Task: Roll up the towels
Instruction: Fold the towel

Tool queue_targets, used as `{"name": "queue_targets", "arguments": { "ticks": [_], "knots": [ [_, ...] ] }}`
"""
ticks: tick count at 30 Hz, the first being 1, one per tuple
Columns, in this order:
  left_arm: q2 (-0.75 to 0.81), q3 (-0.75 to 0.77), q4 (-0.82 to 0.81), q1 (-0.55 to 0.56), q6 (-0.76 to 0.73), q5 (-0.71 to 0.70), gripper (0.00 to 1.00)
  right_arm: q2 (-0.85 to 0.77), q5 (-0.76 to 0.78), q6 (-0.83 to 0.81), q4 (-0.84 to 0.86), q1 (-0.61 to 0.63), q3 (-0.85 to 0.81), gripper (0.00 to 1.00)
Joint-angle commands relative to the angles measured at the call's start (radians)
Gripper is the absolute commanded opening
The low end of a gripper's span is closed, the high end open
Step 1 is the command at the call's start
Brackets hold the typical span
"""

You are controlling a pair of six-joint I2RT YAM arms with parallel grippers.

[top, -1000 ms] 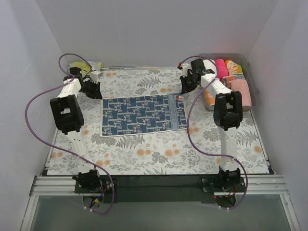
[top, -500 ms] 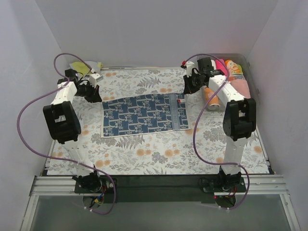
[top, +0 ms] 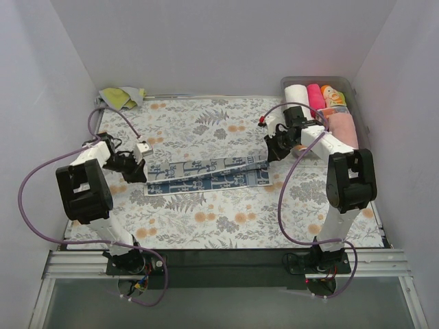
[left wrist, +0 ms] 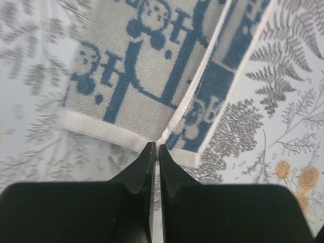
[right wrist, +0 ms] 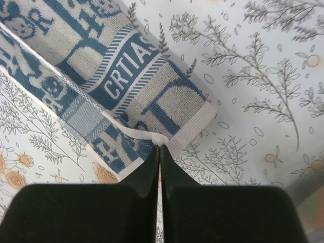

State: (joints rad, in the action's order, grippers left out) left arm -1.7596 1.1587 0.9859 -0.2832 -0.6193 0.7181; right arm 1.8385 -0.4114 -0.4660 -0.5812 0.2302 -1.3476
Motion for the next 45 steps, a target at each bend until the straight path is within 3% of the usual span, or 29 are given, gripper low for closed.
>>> {"name": "queue_targets", "arguments": {
  "ticks": [1,12,19,26,37,45],
  "knots": [
    [0.055,-0.063,-0.064,-0.005,-0.067,-0.068,0.00,-0.024,-0.001,-0.059,0.001,0.000,0.048,0.01],
    [0.011,-0.004,-0.080,-0.004,0.026,-0.036,0.00,0.018,-0.007,-0.036,-0.003,0.004,0.012,0.01],
    [0.048,0.067,0.028,-0.004,-0.029,-0.023,0.00,-0.054,-0.018,-0.034,-0.045,0.004,-0.019,0.01],
    [0.089,0.046,0.140,-0.005,-0.105,-0.043,0.00,-0.102,-0.018,-0.054,-0.068,0.009,0.071,0.01],
    [0.052,-0.082,0.010,-0.004,-0.054,-0.106,0.00,-0.071,0.003,-0.057,-0.016,0.031,0.186,0.01],
    [0.006,-0.036,-0.027,-0.004,0.013,-0.097,0.00,-0.059,0.020,-0.054,-0.009,0.035,0.174,0.01]
  ]
}}
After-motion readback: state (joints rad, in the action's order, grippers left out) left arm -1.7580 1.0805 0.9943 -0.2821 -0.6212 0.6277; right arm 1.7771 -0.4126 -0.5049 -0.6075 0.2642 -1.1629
